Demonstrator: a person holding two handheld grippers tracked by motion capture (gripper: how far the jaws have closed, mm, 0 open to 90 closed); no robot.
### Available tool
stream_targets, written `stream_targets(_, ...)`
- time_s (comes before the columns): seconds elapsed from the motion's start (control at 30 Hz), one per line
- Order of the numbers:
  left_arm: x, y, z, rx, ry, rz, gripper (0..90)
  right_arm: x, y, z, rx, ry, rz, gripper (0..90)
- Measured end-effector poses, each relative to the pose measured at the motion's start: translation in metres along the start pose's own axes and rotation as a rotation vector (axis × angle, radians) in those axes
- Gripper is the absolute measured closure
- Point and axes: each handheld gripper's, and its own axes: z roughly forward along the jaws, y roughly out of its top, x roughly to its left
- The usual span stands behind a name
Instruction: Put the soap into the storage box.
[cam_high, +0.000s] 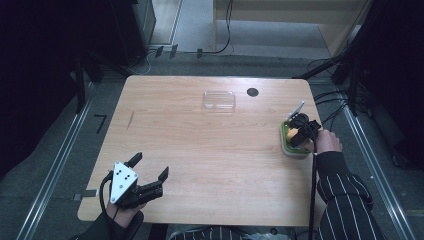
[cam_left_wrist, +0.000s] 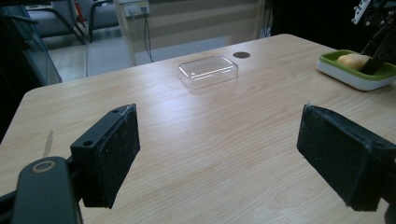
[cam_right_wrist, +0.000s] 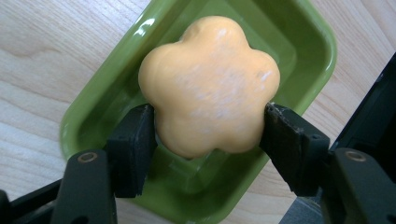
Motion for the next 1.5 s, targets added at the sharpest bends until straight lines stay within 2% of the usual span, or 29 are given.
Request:
stream_targets(0.03,0.0,0.0,0.0,0.0,0.0,0.0,13.7,-0.001,0.0,0.0,-0.005,-0.001,-0.011,36.6)
stream_targets(0.37,0.0,0.0,0.0,0.0,-0.001,0.001,13.7,-0.002,-0.003,-0.003,-0.002,0.011,0.004,33.7)
stream_targets(0.67,0.0,0.001,0.001,-0.004,-0.007,0.003,13.7,0.001,-0.009,-0.014,-0.028,0.031,0.053,19.2)
stream_targets(0.73,0.0,0.0,0.001,-0.001,-0.005,0.001,13.7,0.003,-0.01,-0.018,-0.029,0.039,0.058,14.4)
stream_targets(0.9,0.001,0.0,0.0,-0.008,-0.004,-0.005,13.7,0.01,-0.015,-0.03,-0.058,0.052,0.059,9.5)
stream_targets(1.0,0.001,0.0,0.0,-0.005,-0.007,0.002,13.7,0.016,-0.018,-0.038,-0.07,0.063,0.062,5.9)
stream_targets(1.2,0.002,-0.001,-0.002,-0.007,0.001,-0.008,13.7,0.034,-0.022,-0.046,-0.078,0.101,0.02,2.8)
stream_targets(1.5,0.001,0.0,-0.002,-0.002,-0.002,-0.004,13.7,0.067,-0.031,-0.055,-0.084,0.12,-0.052,2.1)
